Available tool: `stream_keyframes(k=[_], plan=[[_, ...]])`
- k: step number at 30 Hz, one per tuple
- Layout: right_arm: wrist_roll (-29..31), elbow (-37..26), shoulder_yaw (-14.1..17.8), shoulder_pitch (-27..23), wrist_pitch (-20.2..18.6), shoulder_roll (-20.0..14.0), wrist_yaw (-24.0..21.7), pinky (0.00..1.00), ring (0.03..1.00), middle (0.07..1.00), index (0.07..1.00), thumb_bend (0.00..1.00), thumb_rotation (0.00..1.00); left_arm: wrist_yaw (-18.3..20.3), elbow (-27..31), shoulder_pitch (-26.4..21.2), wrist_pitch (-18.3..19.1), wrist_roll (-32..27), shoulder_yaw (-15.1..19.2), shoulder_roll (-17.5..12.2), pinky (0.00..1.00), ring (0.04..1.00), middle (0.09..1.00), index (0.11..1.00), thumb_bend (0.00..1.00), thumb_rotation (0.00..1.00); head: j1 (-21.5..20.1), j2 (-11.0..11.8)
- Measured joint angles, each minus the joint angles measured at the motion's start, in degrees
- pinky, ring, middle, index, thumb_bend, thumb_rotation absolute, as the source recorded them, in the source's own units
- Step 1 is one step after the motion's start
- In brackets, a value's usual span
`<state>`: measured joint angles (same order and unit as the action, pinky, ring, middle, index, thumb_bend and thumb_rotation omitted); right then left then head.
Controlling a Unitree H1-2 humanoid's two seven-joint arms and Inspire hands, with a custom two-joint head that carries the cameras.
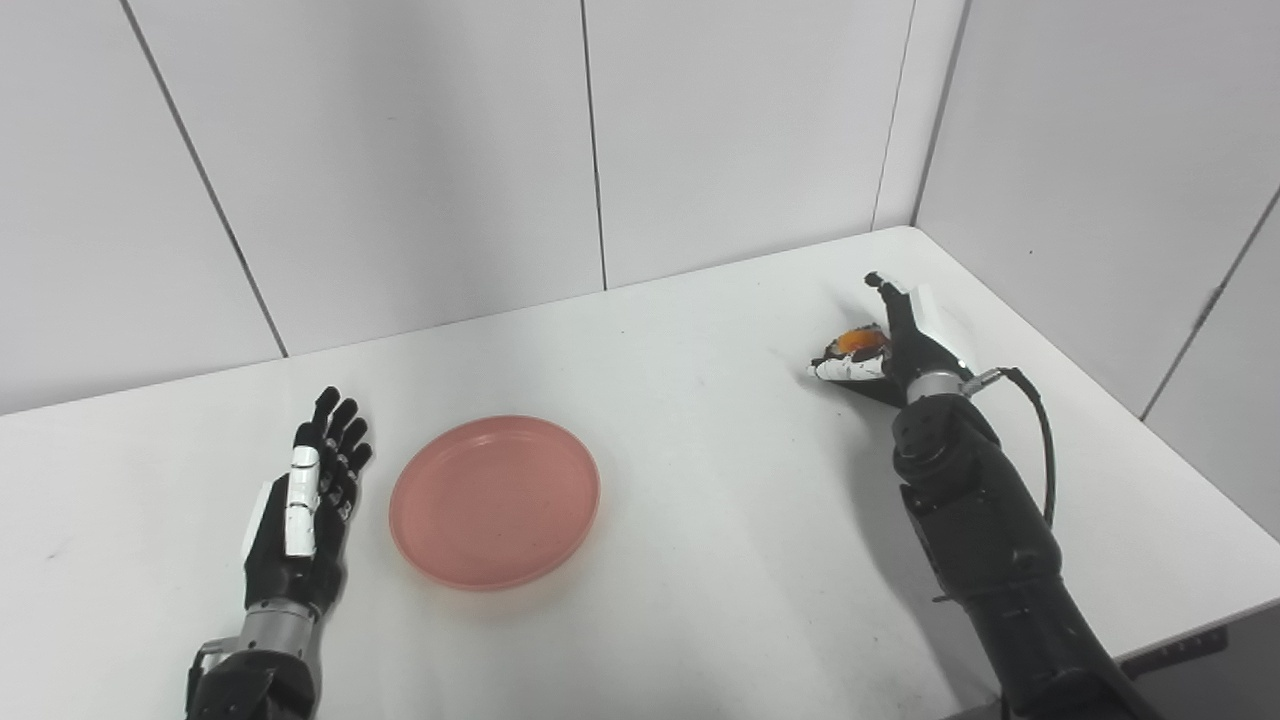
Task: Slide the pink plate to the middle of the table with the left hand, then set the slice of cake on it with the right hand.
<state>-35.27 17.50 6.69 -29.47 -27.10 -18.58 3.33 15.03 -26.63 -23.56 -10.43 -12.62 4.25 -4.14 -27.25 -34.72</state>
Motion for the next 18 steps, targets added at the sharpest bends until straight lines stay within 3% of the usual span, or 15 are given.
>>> stream_keyframes(k=[3, 6, 8, 9, 10, 11, 13, 18], plan=[[0.82, 0.72, -0.84, 0.0, 0.0, -0.04, 0.28, 0.71, 0.842, 0.886, 0.862, 0.71, 0.17, 0.0, -0.02, 0.02, 0.0, 0.04, -0.01, -0.01, 1.0, 1.0, 0.996, 0.989, 0.62, 1.0, 0.0, 0.0], [1.61, 1.59, -1.48, -0.04, 0.01, -0.19, 1.29, 0.61, 0.762, 0.825, 0.863, 0.69, 0.16, 0.0, 0.02, 0.01, 0.23, 0.01, -0.03, 0.01, 1.0, 1.0, 0.999, 0.997, 0.62, 1.0, 0.0, 0.0], [2.31, 1.93, -1.78, -0.07, 0.03, -0.62, 1.95, 0.43, 0.561, 0.657, 0.856, 0.67, 0.13, 0.0, 0.13, 0.03, 0.32, 0.02, -0.14, 0.0, 1.0, 1.0, 0.995, 0.994, 0.62, 1.0, 0.35, -0.18], [2.55, 2.16, -1.93, -0.12, 0.03, -0.95, 2.17, 0.27, 0.367, 0.475, 0.843, 0.66, 0.08, 0.0, 0.2, 0.08, 0.4, 0.02, -0.17, 0.0, 1.0, 1.0, 0.998, 0.995, 0.62, 1.0, 0.35, -0.18], [2.8, 2.4, -2.03, -0.14, 0.05, -1.22, 2.47, 0.21, 0.288, 0.397, 0.833, 0.65, 0.05, 0.0, 0.22, 0.1, 0.43, 0.02, -0.18, 0.0, 1.0, 1.0, 0.999, 0.996, 0.63, 1.0, 0.61, -0.26], [3.13, 2.62, -2.09, -0.14, 0.06, -1.46, 2.87, 0.18, 0.254, 0.385, 0.802, 0.63, 0.02, 0.01, 0.19, 0.1, 0.45, 0.01, -0.18, 0.0, 1.0, 1.0, 0.998, 0.994, 0.62, 1.0, 0.79, -0.26], [3.62, 3.08, -2.2, -0.13, 0.06, -1.61, 3.66, 0.19, 0.267, 0.45, 0.766, 0.58, 0.0, 0.01, 0.19, 0.1, 0.56, 0.02, -0.19, -0.01, 1.0, 1.0, 0.999, 0.995, 0.62, 1.0, 0.79, -0.26], [4.85, 3.77, -2.93, -0.13, 0.46, -1.77, 5.09, 0.16, 0.24, 0.47, 0.665, 0.55, 0.0, 0.05, 0.37, 0.17, 1.03, 0.01, -0.42, -0.02, 1.0, 1.0, 1.0, 1.0, 0.63, 1.0, 1.05, -0.53]])
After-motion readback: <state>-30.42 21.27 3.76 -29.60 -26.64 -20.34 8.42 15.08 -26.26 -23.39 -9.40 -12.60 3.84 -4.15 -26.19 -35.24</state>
